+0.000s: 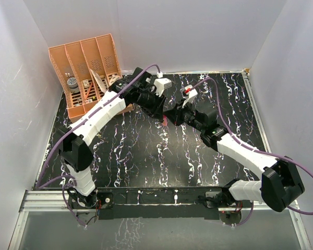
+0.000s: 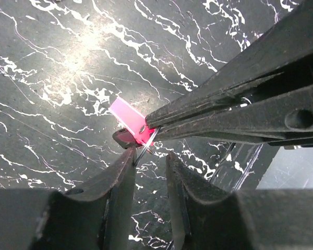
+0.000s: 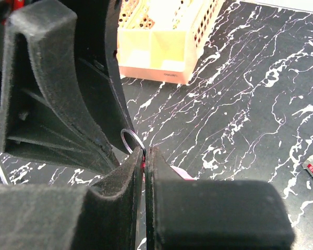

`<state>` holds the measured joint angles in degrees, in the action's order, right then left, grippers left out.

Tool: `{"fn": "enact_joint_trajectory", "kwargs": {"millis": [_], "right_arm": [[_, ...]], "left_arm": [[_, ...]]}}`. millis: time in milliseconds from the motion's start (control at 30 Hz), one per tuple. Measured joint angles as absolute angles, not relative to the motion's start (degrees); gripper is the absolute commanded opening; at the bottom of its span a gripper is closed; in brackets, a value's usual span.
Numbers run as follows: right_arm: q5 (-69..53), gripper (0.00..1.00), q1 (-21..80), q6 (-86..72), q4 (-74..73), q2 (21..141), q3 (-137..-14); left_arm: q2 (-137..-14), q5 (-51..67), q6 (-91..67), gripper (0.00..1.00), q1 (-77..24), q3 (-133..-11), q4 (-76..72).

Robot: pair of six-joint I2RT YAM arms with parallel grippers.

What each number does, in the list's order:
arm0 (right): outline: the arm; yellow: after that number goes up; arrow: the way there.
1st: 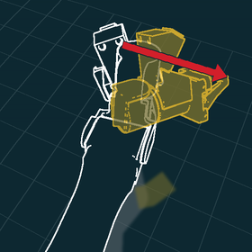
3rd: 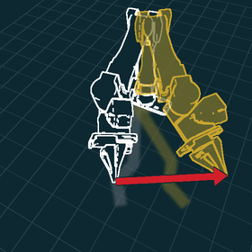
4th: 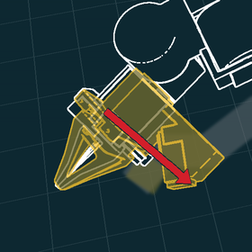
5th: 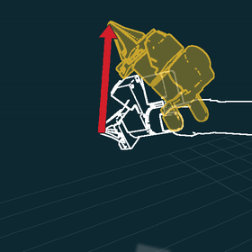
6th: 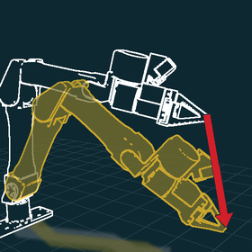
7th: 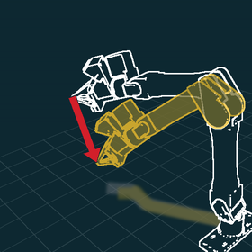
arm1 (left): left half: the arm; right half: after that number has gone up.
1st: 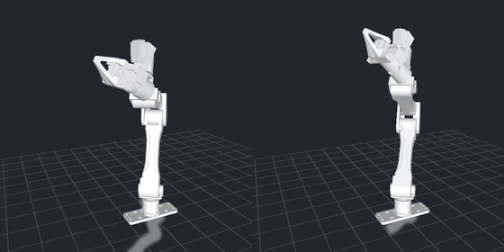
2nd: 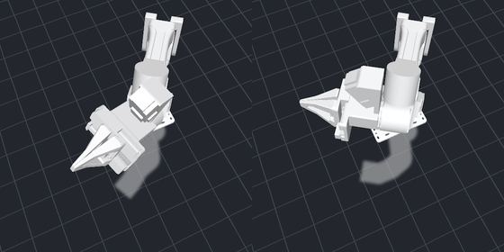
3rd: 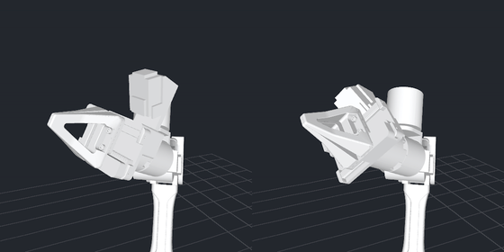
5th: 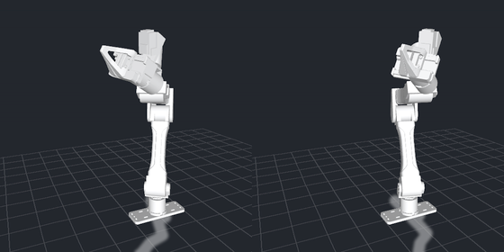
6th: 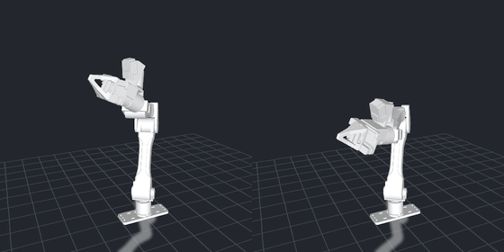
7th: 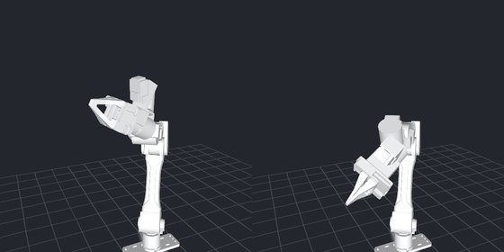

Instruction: Put the keys on the keyring

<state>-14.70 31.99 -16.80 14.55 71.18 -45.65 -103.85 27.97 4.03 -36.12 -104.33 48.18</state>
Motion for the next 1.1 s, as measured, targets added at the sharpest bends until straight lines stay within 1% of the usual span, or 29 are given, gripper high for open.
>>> {"fn": "enact_joint_trajectory", "kwargs": {"millis": [67, 133, 300, 400, 467, 600, 900, 1100], "right_arm": [[-14.22, 0.0, 31.99, -17.37, 15.42, 71.18, -45.3], [-13.63, 0.0, 31.99, -17.93, 16.01, 71.18, -45.19], [-12.8, 0.0, 31.99, -18.37, 16.99, 70.67, -45.15], [-12.34, 0.0, 31.99, -18.55, 17.17, 70.11, -45.12], [-12.29, 0.0, 31.99, -18.65, 17.52, 69.89, -45.12], [-12.43, 0.0, 31.99, -19.31, 18.09, 69.71, -45.12], [-15.42, 0.0, 31.81, -19.14, 18.83, 68.45, -44.12], [-18.06, 0.0, 31.81, -17.45, 18.98, 65.56, -43.16]], "left_arm": [[-102.08, 27.09, 2.76, 0.3, -36.14, -101.49, 45.12], [-99.22, 25.52, 1.39, 0.33, -36.14, -97.56, 40.4], [-86.54, 20.49, -2.7, 0.45, -36.12, -82.91, 24.12], [-78.48, 18.52, -5.04, 0.47, -36.14, -75.22, 14.63], [-74.94, 17.82, -6.13, 0.48, -36.14, -72.4, 9.43], [-73.58, 17.8, -7.09, 0.5, -36.14, -70.19, 1.52], [-74.3, 19.51, -7.01, 0.51, -36.07, -61.89, -9.17], [-74.13, 24.27, -7.81, 0.51, -32.64, -58.39, -16.19]]}}
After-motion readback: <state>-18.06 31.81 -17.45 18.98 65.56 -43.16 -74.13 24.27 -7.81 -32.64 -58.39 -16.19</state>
